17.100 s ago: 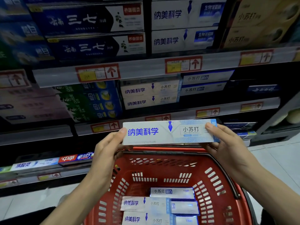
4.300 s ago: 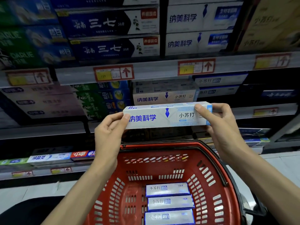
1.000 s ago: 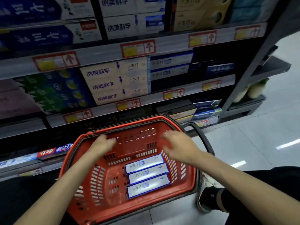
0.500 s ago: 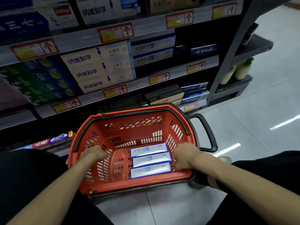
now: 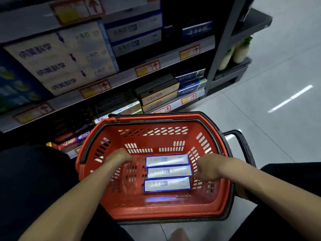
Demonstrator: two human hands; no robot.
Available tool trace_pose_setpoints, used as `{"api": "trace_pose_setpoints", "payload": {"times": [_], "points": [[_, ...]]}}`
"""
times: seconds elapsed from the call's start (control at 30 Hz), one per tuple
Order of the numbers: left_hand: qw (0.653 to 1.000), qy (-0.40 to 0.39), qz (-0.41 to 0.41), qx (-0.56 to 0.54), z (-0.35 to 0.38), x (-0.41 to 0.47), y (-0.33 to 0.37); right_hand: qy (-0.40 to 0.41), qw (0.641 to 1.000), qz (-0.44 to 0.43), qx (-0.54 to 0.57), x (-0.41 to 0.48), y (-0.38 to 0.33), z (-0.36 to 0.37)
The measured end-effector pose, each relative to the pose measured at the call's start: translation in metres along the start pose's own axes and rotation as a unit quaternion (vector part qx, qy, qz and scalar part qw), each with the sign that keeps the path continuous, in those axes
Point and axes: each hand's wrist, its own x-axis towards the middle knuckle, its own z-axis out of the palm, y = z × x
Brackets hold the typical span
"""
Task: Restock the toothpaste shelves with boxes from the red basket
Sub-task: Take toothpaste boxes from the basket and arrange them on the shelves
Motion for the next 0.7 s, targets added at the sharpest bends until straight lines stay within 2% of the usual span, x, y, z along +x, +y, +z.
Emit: {"api": "trace_pose_setpoints", "payload": {"times": [0.13,0.27,0.4,0.53,0.7], "points": [[0.995,-0.011,0.055,-0.077,0.036,0.025,0.024,0.024,1.0,-0.001,-0.002,-0.005,-0.007,-0.019],[0.986,-0.064,0.06,-0.14,0.073,0.042,0.041,0.103,0.994,-0.034,-0.017,-0.012,-0.019,-0.051],[0.961,-0.098,0.044,-0.254,0.097,0.038,0.055,0.149,0.987,-0.021,-0.052,-0.025,-0.019,-0.078],[0.952,-0.068,0.016,-0.297,0.107,0.042,0.062,0.216,0.975,-0.005,-0.055,-0.031,-0.008,-0.088],[0.927,-0.101,-0.034,-0.361,0.148,0.107,0.048,0.21,0.977,-0.015,-0.02,-0.027,-0.002,-0.091]]}}
